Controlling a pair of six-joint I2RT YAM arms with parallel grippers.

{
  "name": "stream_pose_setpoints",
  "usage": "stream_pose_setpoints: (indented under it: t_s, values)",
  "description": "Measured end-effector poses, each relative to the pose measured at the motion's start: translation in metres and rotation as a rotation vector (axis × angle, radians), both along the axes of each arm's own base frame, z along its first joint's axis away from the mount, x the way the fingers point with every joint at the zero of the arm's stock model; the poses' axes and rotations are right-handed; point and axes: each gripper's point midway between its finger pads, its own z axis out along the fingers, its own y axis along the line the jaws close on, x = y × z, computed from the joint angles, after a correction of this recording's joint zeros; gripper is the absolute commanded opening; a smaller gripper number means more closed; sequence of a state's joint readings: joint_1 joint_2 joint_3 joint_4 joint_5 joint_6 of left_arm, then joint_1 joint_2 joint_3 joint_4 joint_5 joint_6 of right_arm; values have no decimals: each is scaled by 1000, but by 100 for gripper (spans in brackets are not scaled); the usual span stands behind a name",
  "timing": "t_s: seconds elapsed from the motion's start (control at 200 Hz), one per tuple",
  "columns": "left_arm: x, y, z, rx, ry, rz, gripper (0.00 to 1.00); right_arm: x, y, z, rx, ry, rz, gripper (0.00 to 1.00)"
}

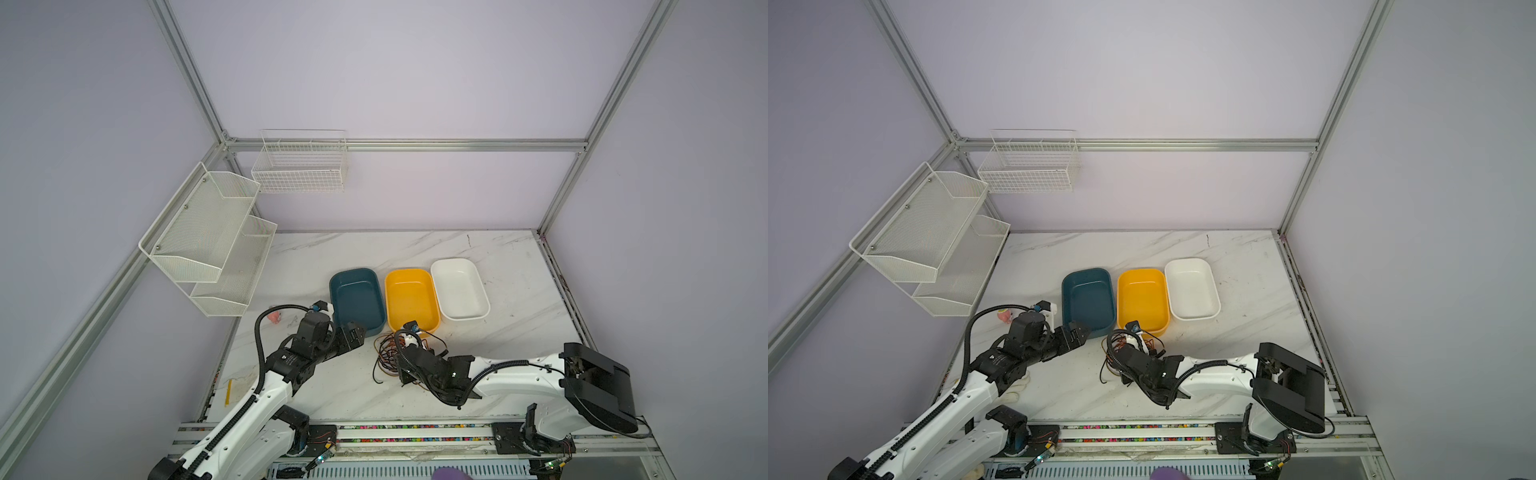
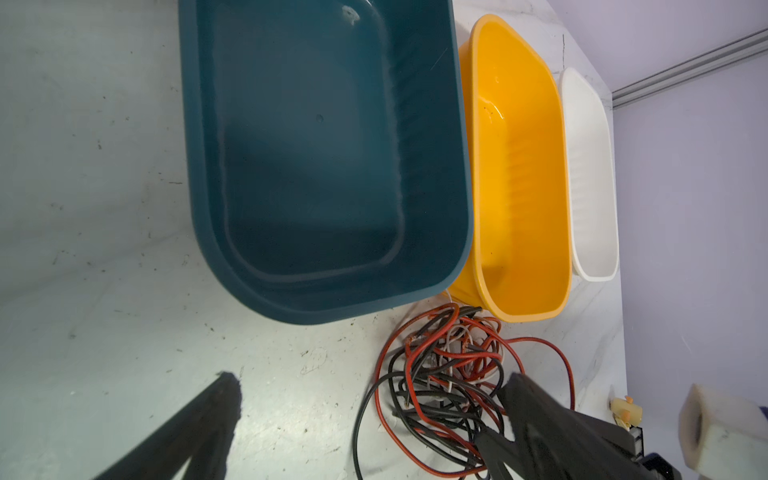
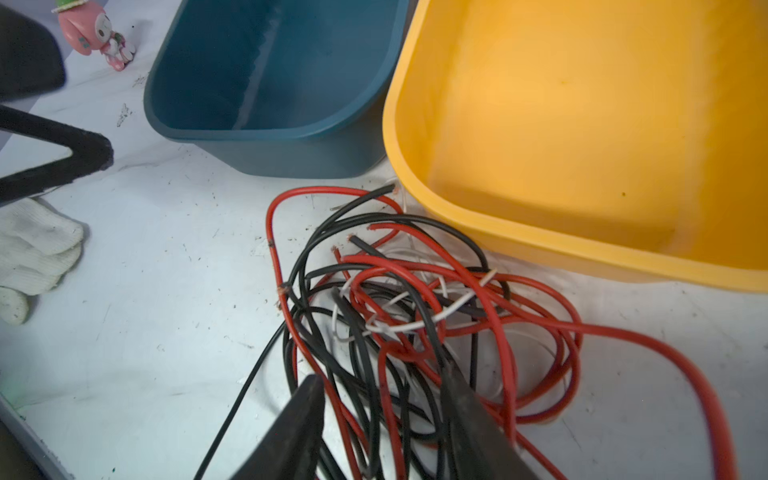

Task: Untangle the cables
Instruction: 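Move both grippers down onto the tangled red and black cable bundle, then close both grippers on black cable strands and lift them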

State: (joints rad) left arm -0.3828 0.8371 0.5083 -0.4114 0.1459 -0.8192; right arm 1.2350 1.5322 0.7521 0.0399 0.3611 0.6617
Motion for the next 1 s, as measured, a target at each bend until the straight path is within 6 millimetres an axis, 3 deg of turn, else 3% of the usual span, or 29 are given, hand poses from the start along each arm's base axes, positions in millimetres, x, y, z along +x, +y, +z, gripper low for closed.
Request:
stream_pose_setpoints:
  t_s: [0.245, 0.45, 0.62, 0.9, 1.0]
  values:
    - [2, -9, 0, -17, -3, -16, 99, 5, -5, -11, 27, 28, 0, 37]
    - [2, -16, -17, -15, 44, -27, 99, 4, -3, -15, 65, 61, 32, 31]
    - [4, -26, -19, -21, 44, -55, 99, -1, -1, -18, 84, 88, 64, 23]
    - [1, -40, -23, -43, 44, -94, 100, -8, 3, -8, 130, 106, 127, 0]
    - [-1, -42, -26, -50, 46, -97, 99, -12, 5, 4, 161, 96, 154, 0]
